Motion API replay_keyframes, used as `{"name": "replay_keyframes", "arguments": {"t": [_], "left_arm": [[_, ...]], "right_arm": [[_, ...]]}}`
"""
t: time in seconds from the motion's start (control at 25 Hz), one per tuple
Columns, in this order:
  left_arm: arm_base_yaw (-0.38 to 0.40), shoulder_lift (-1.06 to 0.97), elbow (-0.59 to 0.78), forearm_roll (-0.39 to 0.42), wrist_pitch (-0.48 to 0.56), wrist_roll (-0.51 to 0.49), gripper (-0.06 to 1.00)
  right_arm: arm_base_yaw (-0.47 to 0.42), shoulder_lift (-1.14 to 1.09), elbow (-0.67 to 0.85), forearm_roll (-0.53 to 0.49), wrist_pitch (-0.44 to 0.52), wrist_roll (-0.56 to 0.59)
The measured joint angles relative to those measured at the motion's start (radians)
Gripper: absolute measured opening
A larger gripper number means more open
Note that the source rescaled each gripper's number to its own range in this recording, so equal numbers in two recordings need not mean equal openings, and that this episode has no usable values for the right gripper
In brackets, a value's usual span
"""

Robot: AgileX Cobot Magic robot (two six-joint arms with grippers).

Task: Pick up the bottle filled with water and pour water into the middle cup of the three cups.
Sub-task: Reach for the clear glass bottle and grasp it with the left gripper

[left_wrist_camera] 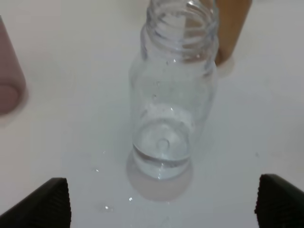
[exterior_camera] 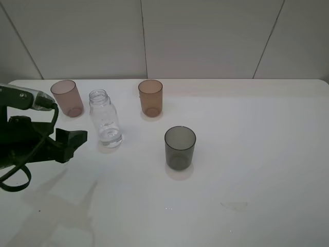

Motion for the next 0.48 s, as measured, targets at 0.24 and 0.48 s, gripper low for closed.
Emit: {"name": "replay_keyframes", "arguments": {"t": [0.24,0.48], "left_arm": [[-0.009,0.273,0.02,0.016,-0.366,-0.038,1.0],[-0.009,0.493,0.019,0.124,-0.675,-0.099,1.0]], "right_arm": [[0.0,0.0,0.0,0.0,0.0,0.0],[0.0,0.0,0.0,0.0,0.0,0.0]]}}
